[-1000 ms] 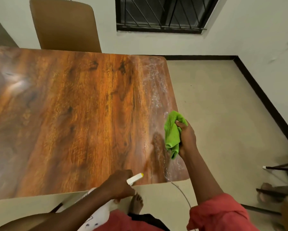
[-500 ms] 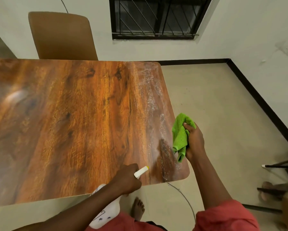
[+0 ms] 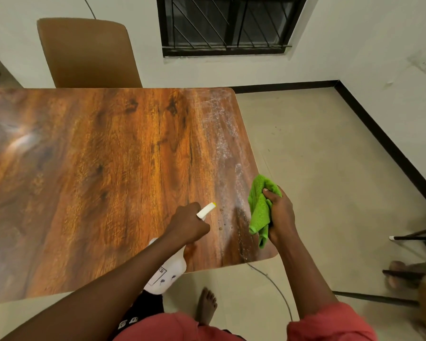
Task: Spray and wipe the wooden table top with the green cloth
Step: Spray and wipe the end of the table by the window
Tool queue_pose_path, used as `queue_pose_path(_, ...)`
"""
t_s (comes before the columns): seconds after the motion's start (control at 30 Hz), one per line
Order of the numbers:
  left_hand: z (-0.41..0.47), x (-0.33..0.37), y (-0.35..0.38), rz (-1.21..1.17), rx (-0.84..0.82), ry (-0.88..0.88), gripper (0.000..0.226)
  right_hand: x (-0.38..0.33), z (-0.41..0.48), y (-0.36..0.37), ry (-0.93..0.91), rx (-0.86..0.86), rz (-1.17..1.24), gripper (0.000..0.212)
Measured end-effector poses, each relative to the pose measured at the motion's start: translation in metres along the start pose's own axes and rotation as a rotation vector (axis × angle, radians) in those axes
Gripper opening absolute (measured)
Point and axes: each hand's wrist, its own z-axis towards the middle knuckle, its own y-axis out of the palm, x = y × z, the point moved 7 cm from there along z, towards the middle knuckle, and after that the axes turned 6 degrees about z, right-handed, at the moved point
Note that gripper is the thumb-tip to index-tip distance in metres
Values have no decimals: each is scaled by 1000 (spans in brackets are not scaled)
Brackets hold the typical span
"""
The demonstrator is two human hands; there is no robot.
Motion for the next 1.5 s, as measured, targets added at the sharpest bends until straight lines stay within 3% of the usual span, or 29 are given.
queue_pose_path(0.27, 8, -9, -10, -66, 41, -69, 19, 17, -15, -10, 9, 5, -113, 27)
queue_pose_path(0.4, 1, -19, -6, -93, 33, -70, 23, 33, -24, -27, -85, 8, -401, 34)
queue_pose_path(0.63, -5, -31, -1, -133, 14, -72, 20, 65, -42, -14, -474, -122, -947, 49)
queue_pose_path(0.77, -7, -39, -4, -210, -9, -115, 26, 99, -33, -8, -507, -151, -1144, 44)
queue_pose_path(0.83, -6, -42, -6, -234, -15, -124, 33, 116, -37, 1, -526, -210, -1196, 46)
queue_pose_path(0.97, -6, -48, -5, -229, -18, -131, 22, 141, -62, 15, -598, -414, -1272, 53)
queue_pose_path(1.03, -9, -48, -6, -274, -16, -136, 30, 143, -70, 8, -657, -492, -1311, 58)
queue_pose_path(1.1, -12, -45, -7, -296, -14, -125, 40, 134, -66, -7, -673, -454, -1323, 58)
queue_pose_path(1.23, -17, -44, -6, -305, -29, -114, 34, 120, -50, -19, -608, -255, -1290, 44)
queue_pose_path(1.43, -25, -45, -4, -268, -37, -128, 29, 152, -77, 9, -649, -478, -1393, 48)
queue_pose_path(1.5, -23, -44, -2, -271, -33, -138, 22, 138, -62, -4, -652, -406, -1399, 45)
